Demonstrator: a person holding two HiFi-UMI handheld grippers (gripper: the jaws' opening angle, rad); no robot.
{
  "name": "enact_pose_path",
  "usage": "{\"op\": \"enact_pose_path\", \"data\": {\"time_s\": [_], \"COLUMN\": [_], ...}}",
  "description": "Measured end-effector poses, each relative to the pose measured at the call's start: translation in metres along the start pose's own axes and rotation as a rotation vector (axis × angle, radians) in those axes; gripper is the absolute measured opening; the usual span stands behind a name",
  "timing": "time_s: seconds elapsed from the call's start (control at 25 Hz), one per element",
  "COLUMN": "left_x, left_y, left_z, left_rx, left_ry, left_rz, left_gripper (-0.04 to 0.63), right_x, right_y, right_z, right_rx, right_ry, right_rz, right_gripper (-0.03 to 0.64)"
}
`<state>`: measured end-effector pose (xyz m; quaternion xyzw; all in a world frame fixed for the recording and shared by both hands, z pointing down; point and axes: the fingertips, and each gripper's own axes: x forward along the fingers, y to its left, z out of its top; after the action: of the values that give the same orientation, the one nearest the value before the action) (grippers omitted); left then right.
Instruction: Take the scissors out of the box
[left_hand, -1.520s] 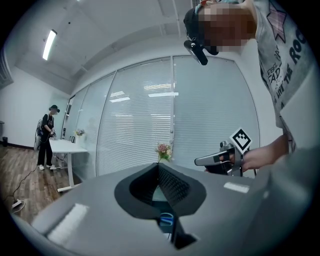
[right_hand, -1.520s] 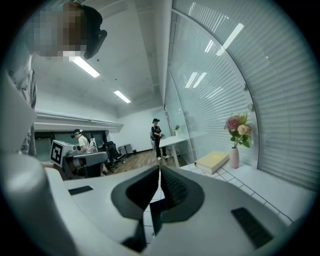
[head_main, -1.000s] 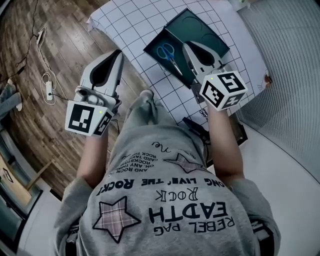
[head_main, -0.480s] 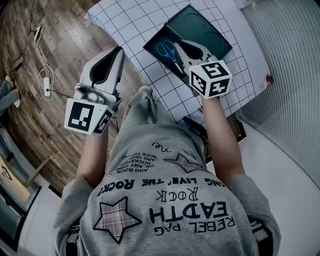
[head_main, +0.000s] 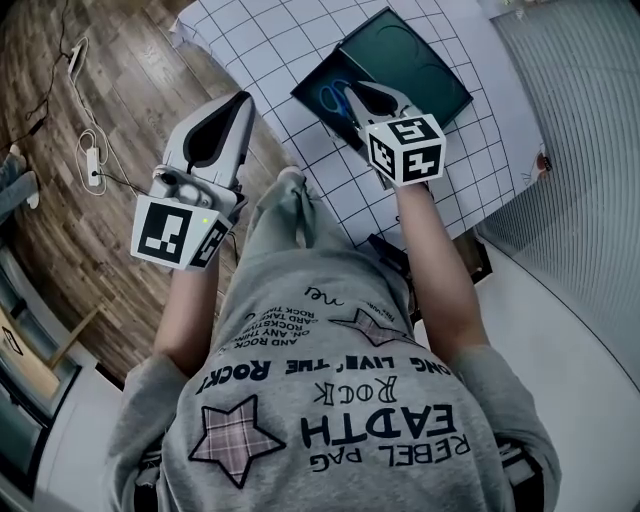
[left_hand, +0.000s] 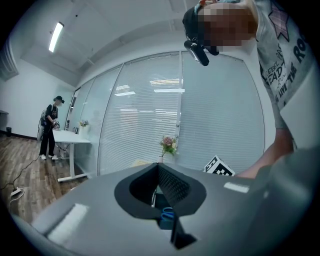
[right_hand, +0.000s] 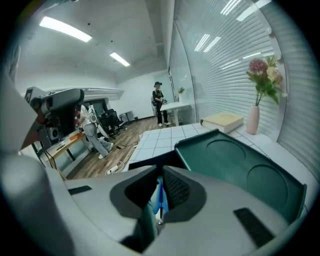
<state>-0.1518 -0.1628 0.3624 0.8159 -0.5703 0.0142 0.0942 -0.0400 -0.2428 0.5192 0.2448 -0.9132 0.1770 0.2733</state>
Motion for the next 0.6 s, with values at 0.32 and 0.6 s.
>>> {"op": "enact_pose_path", "data": {"time_s": [0.32,0.6], "left_x": [0.001,-0.002], "left_y": [0.003,0.007], "left_z": [-0.007,-0.011], "left_rx": [-0.01,-0.022], "left_ry": [0.007,0.013], "left_rz": [-0.002,0.006], "left_gripper": [0.005,0.005], "right_x": [0.029,0.049], "right_y": [0.005,0.004], "right_z": [-0.023,-0.035], "right_rx": [-0.054,-0.117], "right_ry": [0.144,0.254], "right_rz": [0.021,0.008], "right_gripper": [0.018,0.068]}}
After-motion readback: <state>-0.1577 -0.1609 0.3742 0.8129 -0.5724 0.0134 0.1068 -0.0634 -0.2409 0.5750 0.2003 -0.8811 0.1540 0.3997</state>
